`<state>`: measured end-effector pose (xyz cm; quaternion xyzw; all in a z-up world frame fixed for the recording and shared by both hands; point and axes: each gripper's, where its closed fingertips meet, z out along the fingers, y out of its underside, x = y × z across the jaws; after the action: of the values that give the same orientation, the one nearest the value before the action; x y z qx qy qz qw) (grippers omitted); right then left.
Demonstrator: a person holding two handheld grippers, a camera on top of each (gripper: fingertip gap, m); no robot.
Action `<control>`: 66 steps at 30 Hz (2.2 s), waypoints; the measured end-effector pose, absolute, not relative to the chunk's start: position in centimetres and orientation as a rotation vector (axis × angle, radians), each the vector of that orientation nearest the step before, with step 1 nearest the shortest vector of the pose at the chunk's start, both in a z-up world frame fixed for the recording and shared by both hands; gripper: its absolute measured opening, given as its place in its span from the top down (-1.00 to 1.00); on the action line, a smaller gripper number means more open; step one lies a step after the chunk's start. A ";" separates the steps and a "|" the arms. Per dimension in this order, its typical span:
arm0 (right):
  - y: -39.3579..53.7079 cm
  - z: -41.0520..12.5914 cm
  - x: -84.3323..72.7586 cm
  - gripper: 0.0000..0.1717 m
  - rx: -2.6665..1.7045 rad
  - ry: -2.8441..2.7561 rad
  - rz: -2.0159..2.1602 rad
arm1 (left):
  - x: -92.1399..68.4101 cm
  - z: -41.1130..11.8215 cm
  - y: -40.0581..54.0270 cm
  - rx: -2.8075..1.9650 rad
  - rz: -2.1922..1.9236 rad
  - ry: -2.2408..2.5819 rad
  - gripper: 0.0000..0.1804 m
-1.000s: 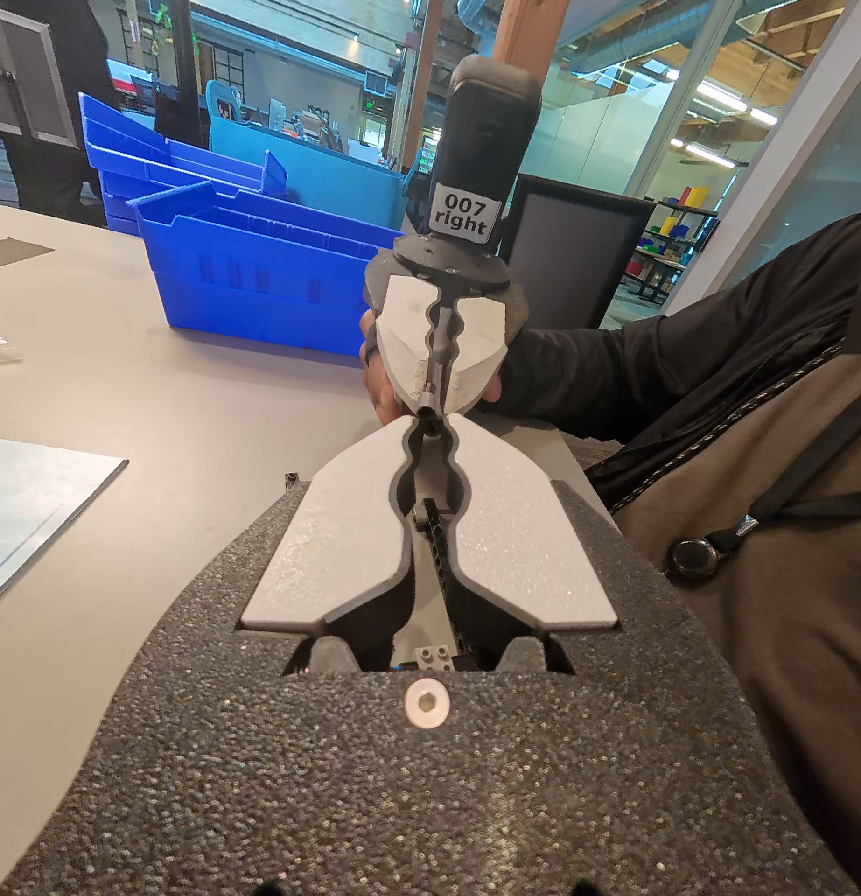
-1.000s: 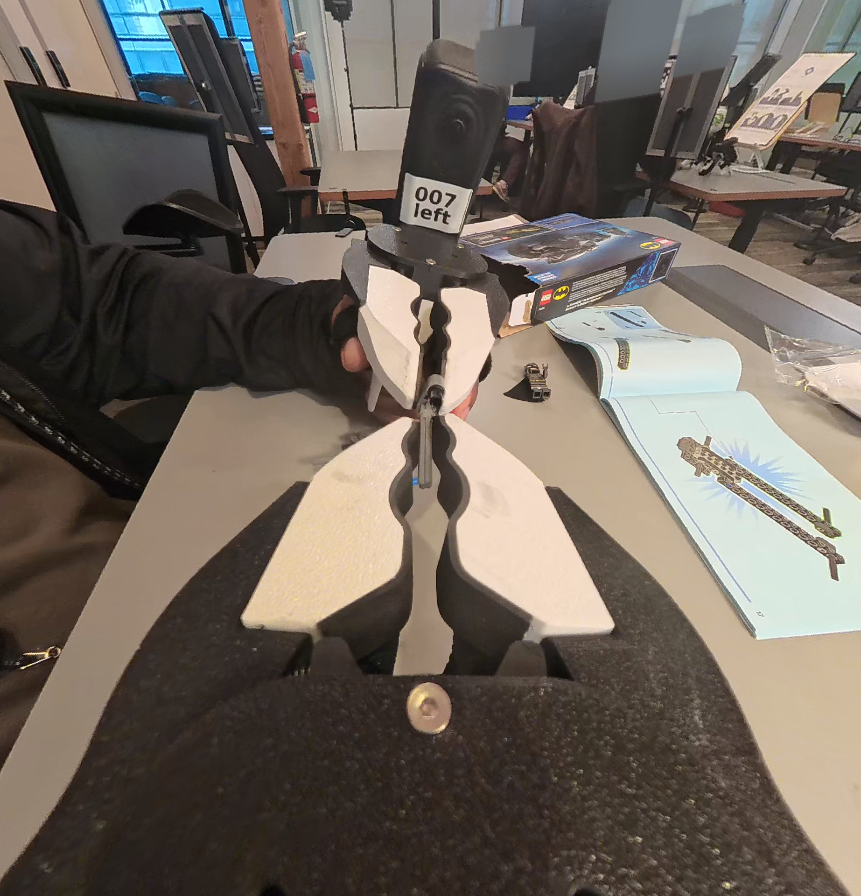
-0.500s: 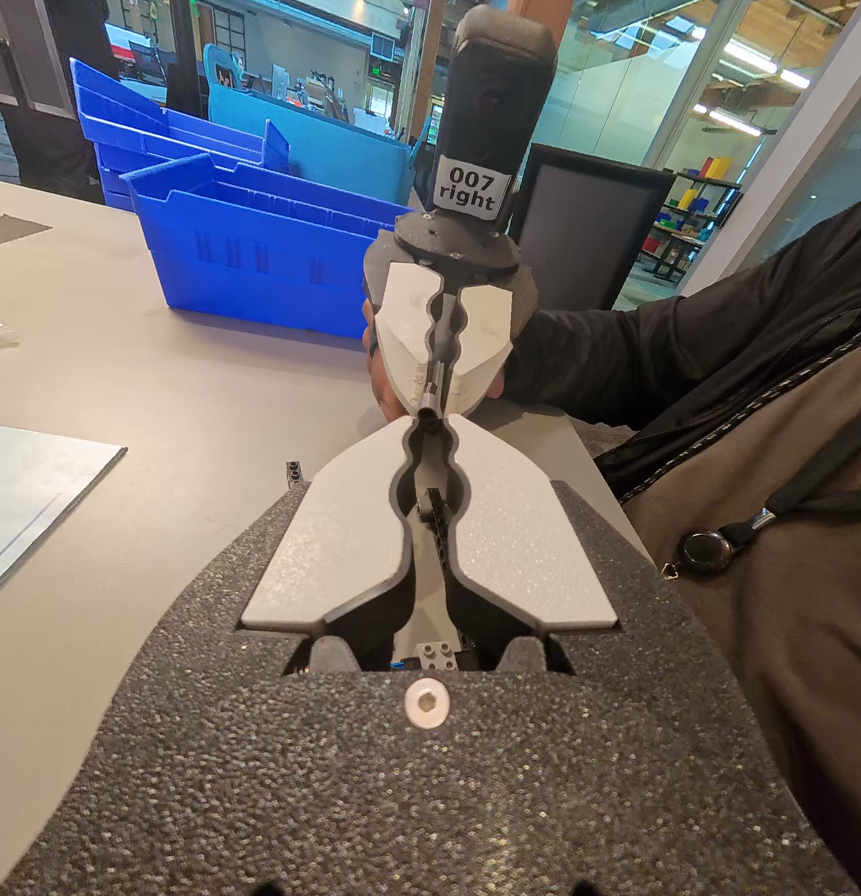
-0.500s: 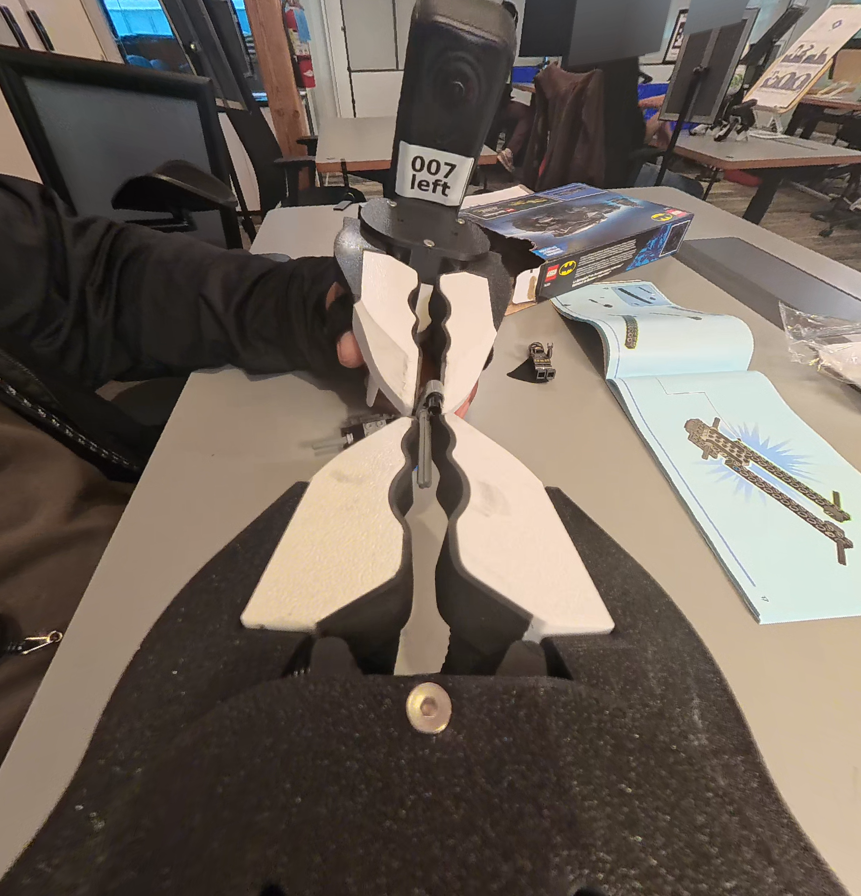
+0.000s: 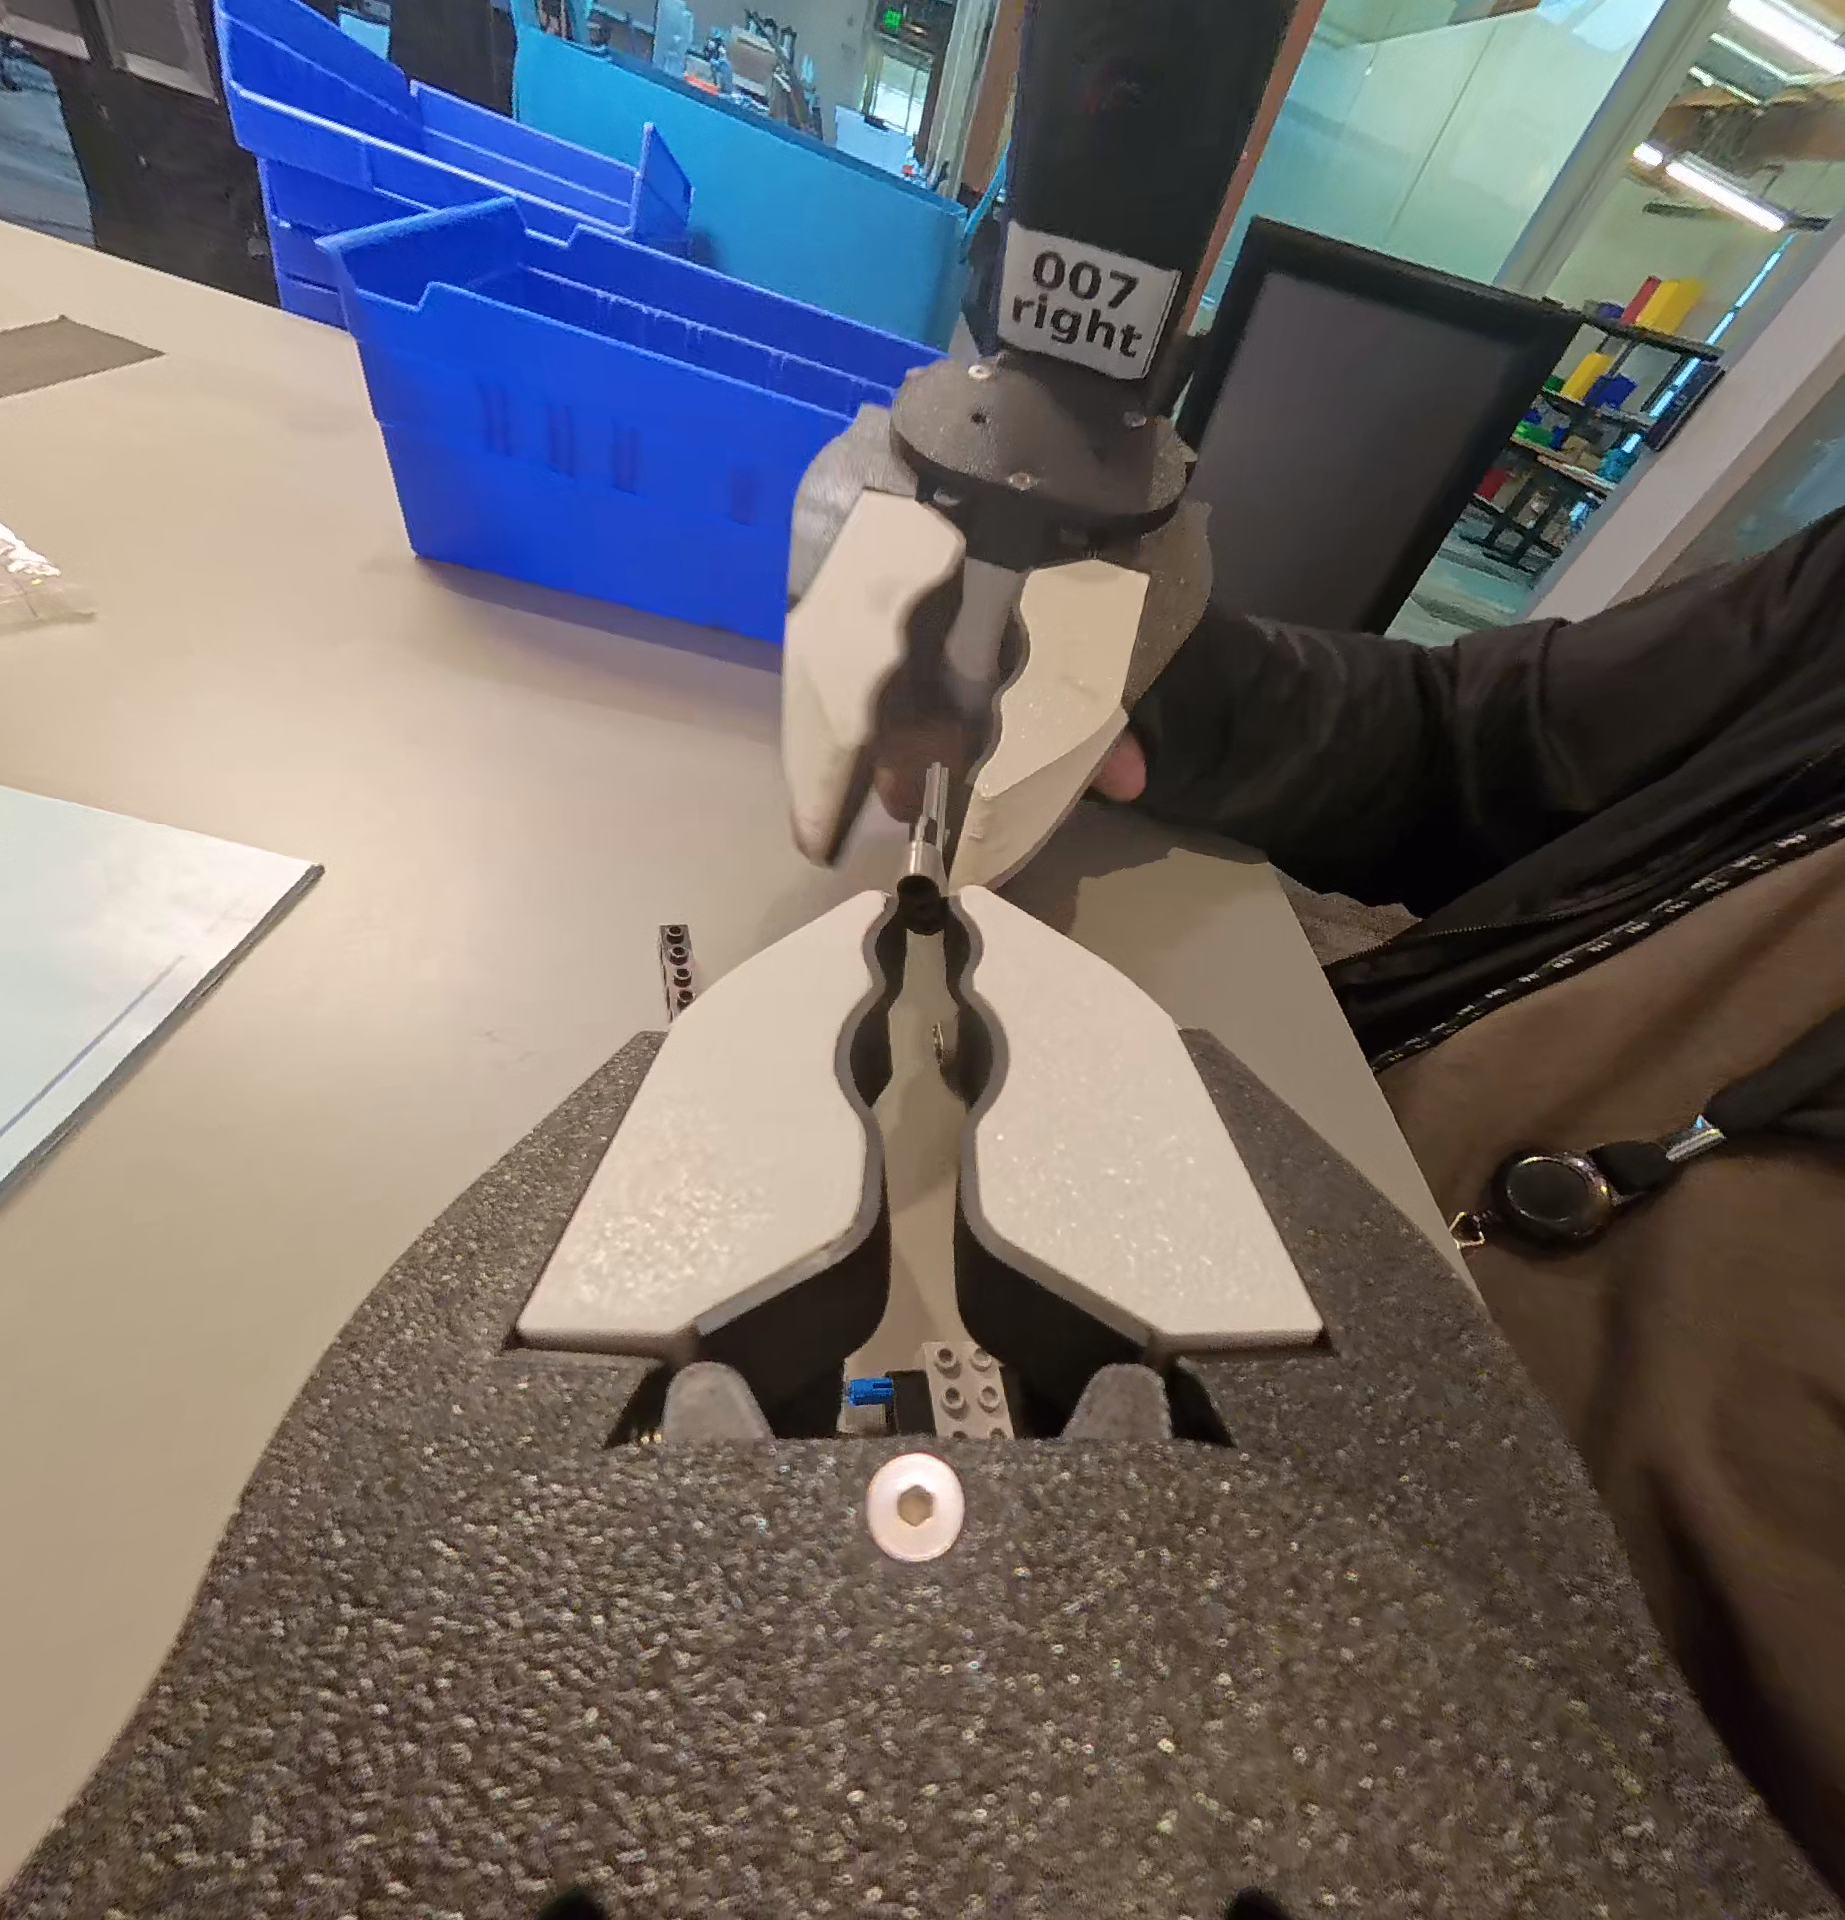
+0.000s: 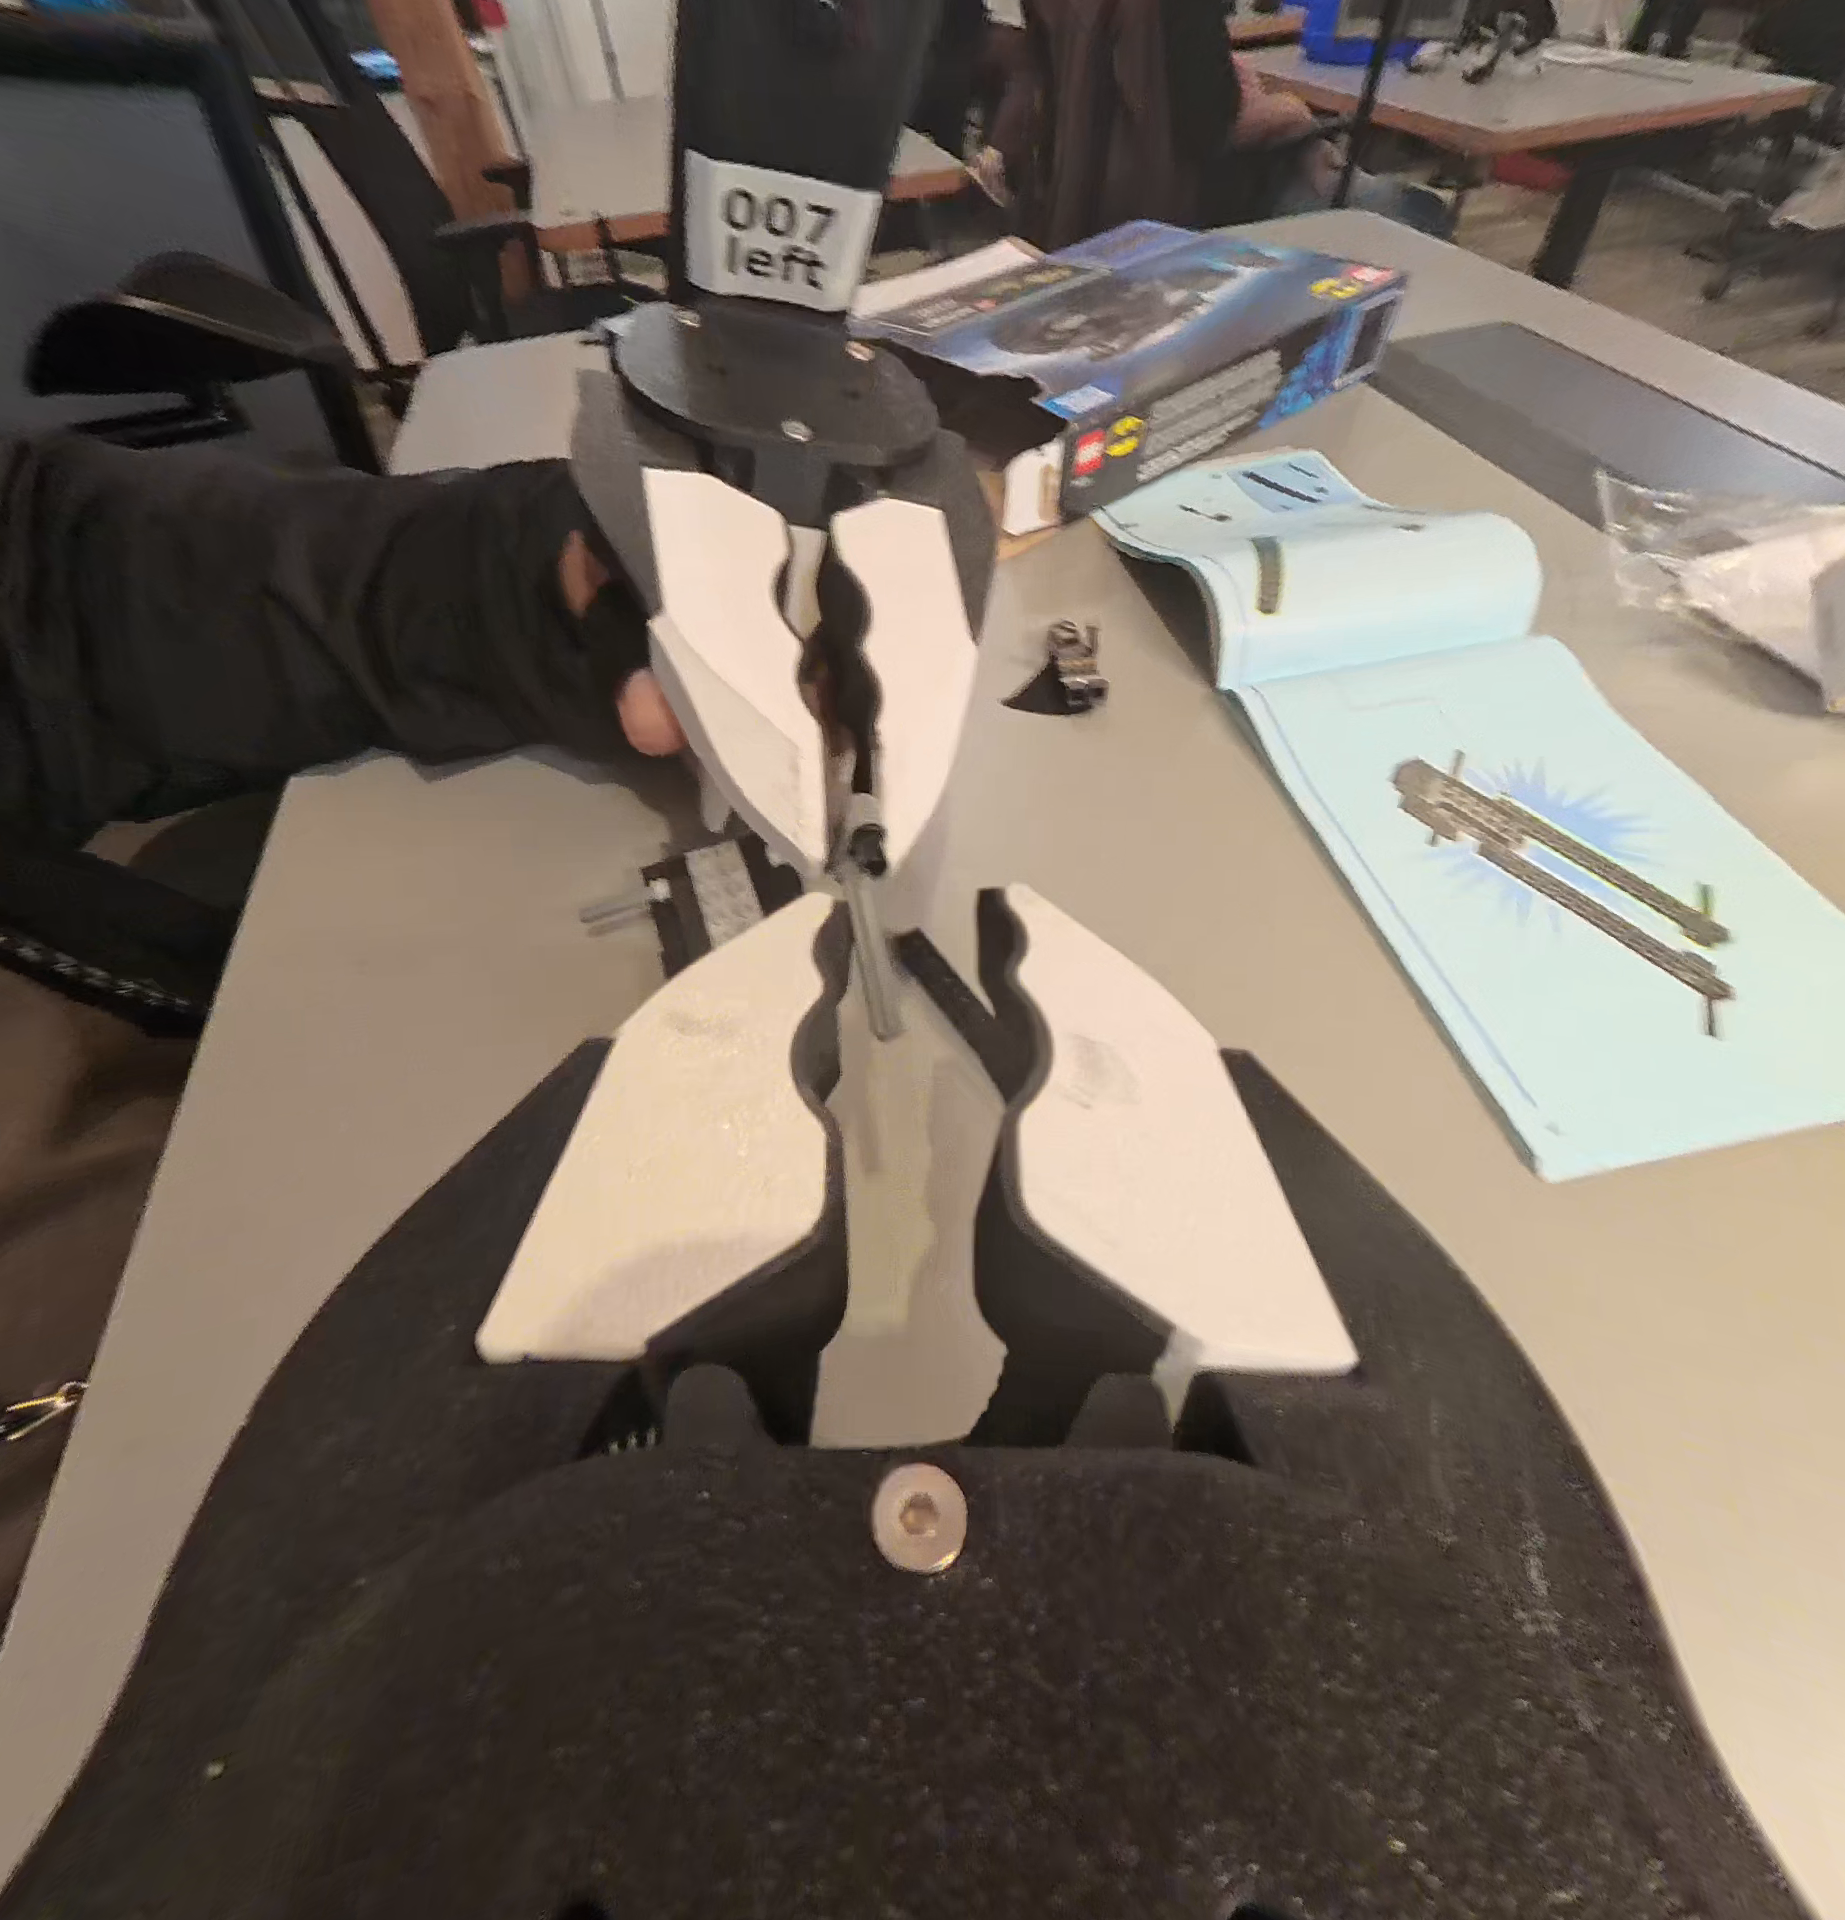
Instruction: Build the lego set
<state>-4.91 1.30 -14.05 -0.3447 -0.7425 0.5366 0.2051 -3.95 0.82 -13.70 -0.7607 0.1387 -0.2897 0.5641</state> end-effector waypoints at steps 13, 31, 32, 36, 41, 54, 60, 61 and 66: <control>6.8 -22.1 -5.9 0.78 -1.187 -2.284 0.819 | -7.9 -16.1 1.2 -1.966 -0.616 0.071 0.92; 4.9 -20.9 -5.5 0.71 -1.514 -2.257 0.864 | -10.4 -16.6 1.0 -2.002 -0.570 -0.081 0.92; 4.6 -21.2 -5.5 0.70 -1.511 -2.283 0.834 | -10.4 -16.6 1.0 -2.003 -0.567 -0.083 0.92; 4.5 -22.6 -5.8 0.89 -1.463 -2.374 0.655 | -10.4 -16.7 1.0 -2.008 -0.563 -0.091 0.92; 6.2 -22.5 -7.4 0.91 -1.543 -2.243 0.706 | -10.3 -16.3 1.0 -1.990 -0.549 -0.085 0.92; 7.9 -15.2 -10.4 0.90 -1.830 -1.387 1.809 | -8.1 -14.9 2.9 -1.906 -0.520 -0.146 0.92; 6.7 -14.9 -10.6 0.90 -1.788 -1.378 1.793 | -8.8 -14.9 3.0 -1.903 -0.438 -0.199 0.92; 6.7 -14.8 -10.7 0.90 -1.782 -1.369 1.782 | -8.8 -14.9 3.0 -1.910 -0.431 -0.202 0.92; 7.0 -15.1 -10.8 0.90 -1.777 -1.349 1.729 | -8.9 -15.3 3.2 -1.943 -0.369 -0.223 0.92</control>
<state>-10.77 7.04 -15.06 -0.6216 -0.4719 0.6048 0.1587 -8.90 3.18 -15.27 -0.8188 -0.0941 -0.1554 0.5446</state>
